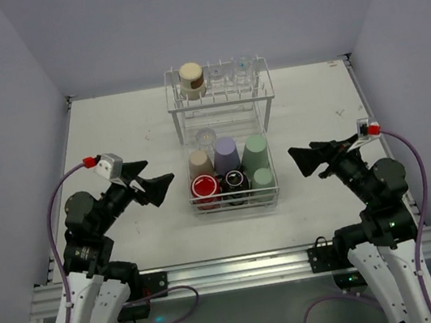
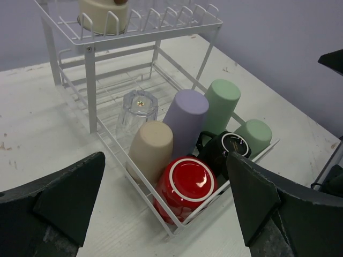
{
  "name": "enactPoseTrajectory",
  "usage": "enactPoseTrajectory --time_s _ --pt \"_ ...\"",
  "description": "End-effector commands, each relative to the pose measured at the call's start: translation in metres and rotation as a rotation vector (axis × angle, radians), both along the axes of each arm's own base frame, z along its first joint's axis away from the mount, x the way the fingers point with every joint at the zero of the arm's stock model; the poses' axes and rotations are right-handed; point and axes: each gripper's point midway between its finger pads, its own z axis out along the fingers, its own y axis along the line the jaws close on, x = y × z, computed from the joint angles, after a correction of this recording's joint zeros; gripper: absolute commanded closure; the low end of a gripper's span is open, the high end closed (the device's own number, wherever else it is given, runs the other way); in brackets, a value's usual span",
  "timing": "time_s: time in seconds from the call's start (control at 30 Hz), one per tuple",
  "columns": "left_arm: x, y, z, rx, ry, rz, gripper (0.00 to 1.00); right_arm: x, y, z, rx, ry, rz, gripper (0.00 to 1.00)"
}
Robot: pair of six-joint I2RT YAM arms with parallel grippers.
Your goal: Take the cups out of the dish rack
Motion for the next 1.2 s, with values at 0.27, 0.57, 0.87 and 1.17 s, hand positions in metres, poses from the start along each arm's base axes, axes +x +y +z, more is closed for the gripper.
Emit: enactPoseTrajectory --time_s 0.27,0.57,0.87,1.17 --pt "0.024 -0.025 0.129 -0.231 -0.087 -0.095 0.0 0.0 0.011 -0.02 0.078 0.041 0.057 0.07" --pt "0.087 -0.118 0.188 -0.102 -0.092 0.072 0.0 0.0 0.02 -0.041 0.094 0.062 0.113 0.09" --pt "0.178 -0.196 0.149 0.22 -0.093 0.298 0.01 -0.004 0.023 -0.054 0.073 0.067 0.135 0.09" --pt "0.226 -0.235 0.127 0.361 -0.096 0.346 0.0 -0.005 0.026 -0.059 0.052 0.068 0.149 0.09"
